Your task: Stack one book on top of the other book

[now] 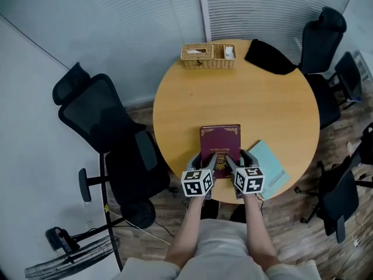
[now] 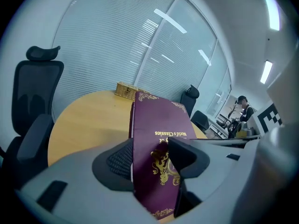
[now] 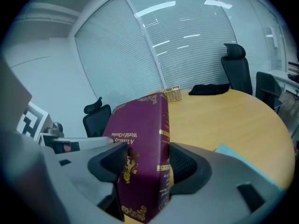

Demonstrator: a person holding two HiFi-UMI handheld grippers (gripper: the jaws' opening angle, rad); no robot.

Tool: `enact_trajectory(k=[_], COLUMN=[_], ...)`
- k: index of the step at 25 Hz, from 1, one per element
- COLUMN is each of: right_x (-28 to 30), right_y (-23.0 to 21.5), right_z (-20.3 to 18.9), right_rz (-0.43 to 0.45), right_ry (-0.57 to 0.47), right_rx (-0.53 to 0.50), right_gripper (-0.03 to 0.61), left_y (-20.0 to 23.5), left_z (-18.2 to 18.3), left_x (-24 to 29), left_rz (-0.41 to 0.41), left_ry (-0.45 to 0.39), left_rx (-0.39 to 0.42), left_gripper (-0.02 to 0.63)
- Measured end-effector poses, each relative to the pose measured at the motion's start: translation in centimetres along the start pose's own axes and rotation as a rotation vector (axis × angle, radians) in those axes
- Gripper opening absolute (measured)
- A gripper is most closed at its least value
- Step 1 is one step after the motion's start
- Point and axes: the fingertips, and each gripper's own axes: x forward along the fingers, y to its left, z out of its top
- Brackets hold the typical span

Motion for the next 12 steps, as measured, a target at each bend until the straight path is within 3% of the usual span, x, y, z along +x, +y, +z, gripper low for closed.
enact_trajectory(k=[3,12], right_x=[-0.7,-4.0], right_y=[-1.1,-6.7], right_z=[1.5,4.6], right_rz=[0.013,0.052], right_ry=[-0.05,-0.052], right_rx=[0.022,-0.002], right_gripper=[0.267,0.261], left_y=[-1.2,-8.2], left_z=[0.5,-0.3], left_x=[0.2,1.3], left_rz=[0.002,0.012], left_ry=[-0.017,-0.021], left_rx=[-0.012,-0.047], left_gripper=[0.247,0.247])
